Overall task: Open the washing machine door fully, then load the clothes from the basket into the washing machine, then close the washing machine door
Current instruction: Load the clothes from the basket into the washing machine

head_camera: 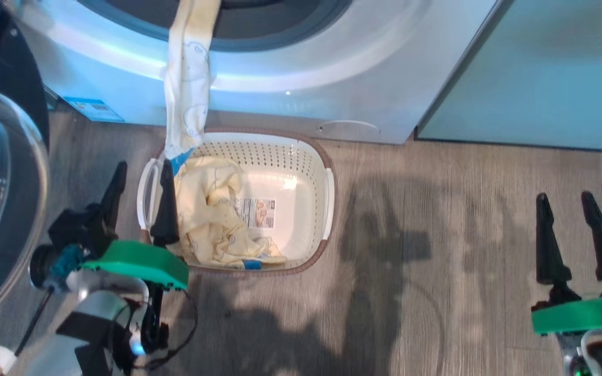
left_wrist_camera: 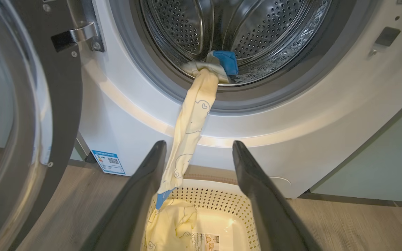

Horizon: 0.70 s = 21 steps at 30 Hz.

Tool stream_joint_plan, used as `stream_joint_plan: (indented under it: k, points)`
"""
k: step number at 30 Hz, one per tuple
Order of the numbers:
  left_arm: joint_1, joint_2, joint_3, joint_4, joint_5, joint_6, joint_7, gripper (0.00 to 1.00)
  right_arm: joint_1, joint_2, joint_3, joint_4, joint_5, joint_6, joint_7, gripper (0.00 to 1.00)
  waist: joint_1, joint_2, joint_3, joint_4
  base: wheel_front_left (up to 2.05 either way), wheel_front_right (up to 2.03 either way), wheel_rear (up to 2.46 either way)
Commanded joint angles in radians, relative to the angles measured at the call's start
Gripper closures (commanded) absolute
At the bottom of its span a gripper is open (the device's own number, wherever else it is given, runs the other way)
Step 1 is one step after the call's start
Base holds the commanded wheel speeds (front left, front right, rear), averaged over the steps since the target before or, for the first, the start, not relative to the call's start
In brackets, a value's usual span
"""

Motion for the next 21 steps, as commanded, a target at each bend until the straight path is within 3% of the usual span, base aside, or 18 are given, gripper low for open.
stream_joint_plan:
  k: [1,21]
  points:
    - [-0.005,0.015,0.042,-0.022,0.012,0.000,-0.009,0.00,0.012,-0.015,0.023,-0.025,-0.008,0.001,-0.007,0.00,0.0001,-0.0001,-0.017,0.000,0.00,0.00,0.00]
    - [0.024,0.001,0.064,-0.012,0.018,-0.022,-0.010,0.00,0.024,-0.015,0.040,-0.020,-0.017,0.001,-0.007,0.00,0.0001,-0.0001,-0.040,-0.016,0.00,0.00,0.00]
